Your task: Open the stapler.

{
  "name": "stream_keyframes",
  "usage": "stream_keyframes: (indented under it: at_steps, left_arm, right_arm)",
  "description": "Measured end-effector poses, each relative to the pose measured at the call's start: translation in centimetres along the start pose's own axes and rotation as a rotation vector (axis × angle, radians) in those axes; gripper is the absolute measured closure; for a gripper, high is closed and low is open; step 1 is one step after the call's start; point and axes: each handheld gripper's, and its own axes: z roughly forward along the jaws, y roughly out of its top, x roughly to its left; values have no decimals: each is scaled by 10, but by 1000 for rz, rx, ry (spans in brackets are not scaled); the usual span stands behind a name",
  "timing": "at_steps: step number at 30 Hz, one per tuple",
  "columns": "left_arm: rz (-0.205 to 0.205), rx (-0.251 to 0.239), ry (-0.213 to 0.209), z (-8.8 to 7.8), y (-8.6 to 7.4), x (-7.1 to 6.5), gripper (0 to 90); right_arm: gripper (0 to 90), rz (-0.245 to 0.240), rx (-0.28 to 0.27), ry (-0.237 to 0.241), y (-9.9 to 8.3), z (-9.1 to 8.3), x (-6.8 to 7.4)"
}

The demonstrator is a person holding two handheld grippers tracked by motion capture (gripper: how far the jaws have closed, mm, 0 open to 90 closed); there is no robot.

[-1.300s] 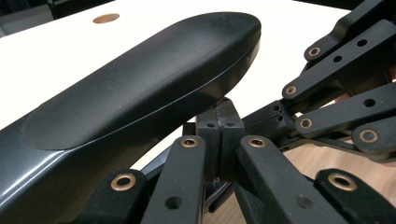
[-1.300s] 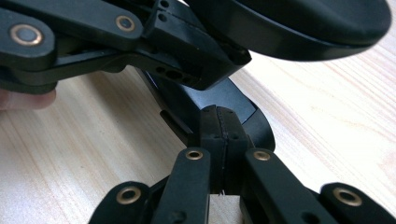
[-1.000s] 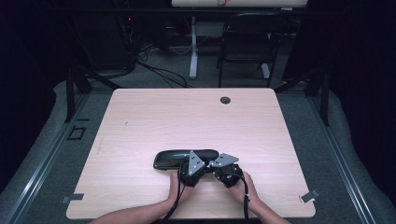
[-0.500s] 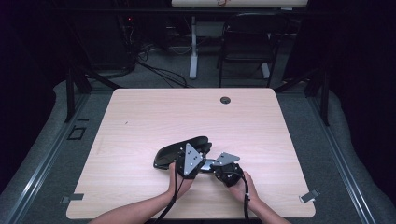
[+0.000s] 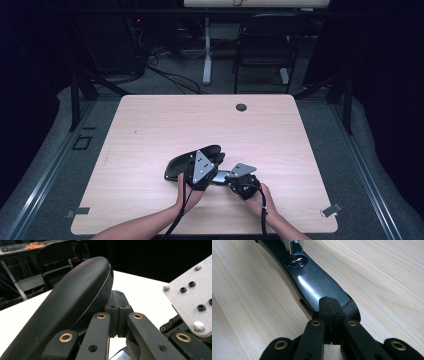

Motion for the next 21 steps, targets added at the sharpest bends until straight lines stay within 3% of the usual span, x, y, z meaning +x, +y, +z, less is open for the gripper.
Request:
stream_keyframes:
  at_steps: [21]
  left_arm:
    - [-40, -14, 26, -27, 19, 26, 900]
  right_arm:
    - [900, -27, 12, -6, 2, 0, 1]
